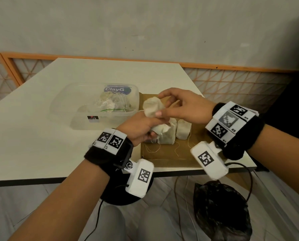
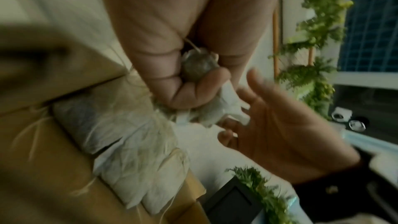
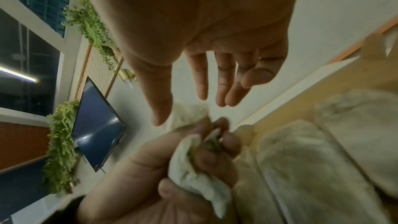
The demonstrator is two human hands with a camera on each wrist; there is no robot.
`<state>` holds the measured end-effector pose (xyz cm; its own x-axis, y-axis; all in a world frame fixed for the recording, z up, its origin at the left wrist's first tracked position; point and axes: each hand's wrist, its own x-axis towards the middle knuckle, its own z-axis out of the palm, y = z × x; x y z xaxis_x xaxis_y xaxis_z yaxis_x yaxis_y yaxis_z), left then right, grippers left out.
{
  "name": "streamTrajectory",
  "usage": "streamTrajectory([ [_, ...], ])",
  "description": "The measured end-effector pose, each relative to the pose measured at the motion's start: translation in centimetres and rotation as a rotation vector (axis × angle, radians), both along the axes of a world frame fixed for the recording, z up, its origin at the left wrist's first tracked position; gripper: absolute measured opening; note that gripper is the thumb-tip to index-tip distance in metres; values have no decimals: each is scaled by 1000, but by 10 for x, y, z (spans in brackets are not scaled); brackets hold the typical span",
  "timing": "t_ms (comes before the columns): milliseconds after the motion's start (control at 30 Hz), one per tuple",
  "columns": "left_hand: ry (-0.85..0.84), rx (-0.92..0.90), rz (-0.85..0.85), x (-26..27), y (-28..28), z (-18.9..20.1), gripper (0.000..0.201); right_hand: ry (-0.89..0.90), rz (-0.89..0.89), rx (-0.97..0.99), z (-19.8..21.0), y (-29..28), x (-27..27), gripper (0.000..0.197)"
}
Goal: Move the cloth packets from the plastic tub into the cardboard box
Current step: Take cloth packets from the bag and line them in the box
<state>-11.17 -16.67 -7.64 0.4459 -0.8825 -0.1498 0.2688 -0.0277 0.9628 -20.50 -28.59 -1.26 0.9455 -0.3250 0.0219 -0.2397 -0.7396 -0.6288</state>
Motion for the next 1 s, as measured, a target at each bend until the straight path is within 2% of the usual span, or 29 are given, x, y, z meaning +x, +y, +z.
streamTrajectory([
  [67,-49,46,-79,-7,-5,1,10,-21,25,15,-6,3,6,33],
  [133,-29,50,-94,-11,-7,1,9,-75,-36,66,-12,-6,9,27],
  [267,84,6,-8,-4,-5,-4,28,-98,-107,296,-18,-20,5,9],
  [367,102,5,9,-1,-4,-4,29,-155,-114,425,-19,-25,1,17],
  [500,156,14,10,1,-4,-2,40,-157,-68,393,-14,-28,-2,13],
  [667,135,-1,-6,2,-3,-4,12,-157,-112,334,-12,-30,-1,18],
  [767,135,-50,14,1,-3,-6,10,-153,-170,346,-13,-35,-1,16],
  [867,104,-61,-2,-1,-2,-6,20,-192,-175,433,-12,-36,-3,14],
  [1000,69,-25,23,-1,-3,-7,6,-200,-167,506,-10,-35,-4,9],
])
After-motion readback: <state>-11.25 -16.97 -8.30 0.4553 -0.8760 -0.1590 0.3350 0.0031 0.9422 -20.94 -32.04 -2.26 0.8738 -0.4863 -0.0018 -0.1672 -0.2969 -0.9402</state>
